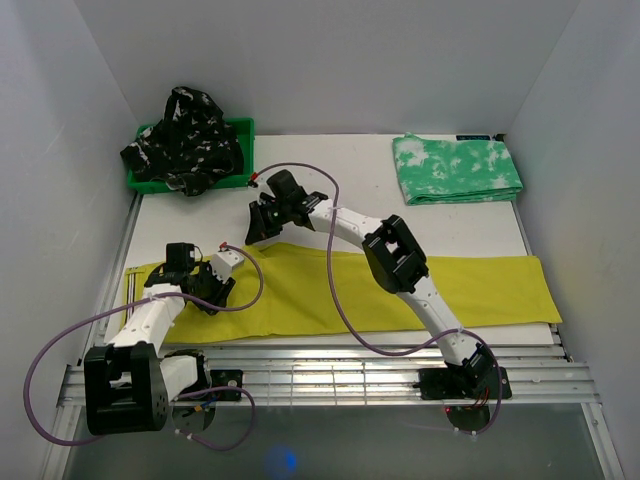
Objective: Fold and stack the trousers
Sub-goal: Fold the trousers
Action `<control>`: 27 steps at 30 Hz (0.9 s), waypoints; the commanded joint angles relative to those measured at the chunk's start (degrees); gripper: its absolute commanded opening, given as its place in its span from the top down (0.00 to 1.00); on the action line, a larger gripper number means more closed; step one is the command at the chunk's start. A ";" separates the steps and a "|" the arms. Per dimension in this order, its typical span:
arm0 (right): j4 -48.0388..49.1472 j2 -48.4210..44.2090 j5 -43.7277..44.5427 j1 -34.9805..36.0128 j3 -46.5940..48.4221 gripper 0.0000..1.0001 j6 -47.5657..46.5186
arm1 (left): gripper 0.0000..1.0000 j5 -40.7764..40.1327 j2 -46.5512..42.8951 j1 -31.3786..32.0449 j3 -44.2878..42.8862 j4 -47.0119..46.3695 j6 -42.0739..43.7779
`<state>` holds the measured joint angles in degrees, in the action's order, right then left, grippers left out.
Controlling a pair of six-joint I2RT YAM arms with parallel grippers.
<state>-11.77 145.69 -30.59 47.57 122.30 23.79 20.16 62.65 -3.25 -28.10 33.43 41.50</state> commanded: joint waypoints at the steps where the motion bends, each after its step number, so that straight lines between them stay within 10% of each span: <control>1: 3.33 0.57 -0.09 -0.90 3.12 0.92 -0.15 | 0.48 0.23 0.98 0.08 1.03 3.75 -0.36; 23: 19.95 3.02 17.32 -1.69 6.98 0.91 -14.38 | 0.48 0.23 2.03 0.08 1.11 3.84 -0.98; 27: 17.48 -1.43 16.09 -2.13 4.38 0.48 -18.25 | 0.48 0.67 2.39 0.08 1.11 3.75 -0.98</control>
<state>0.12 149.42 -18.00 47.33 125.80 10.96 20.78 63.66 -3.25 -28.25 32.10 41.04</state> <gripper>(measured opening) 0.464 0.522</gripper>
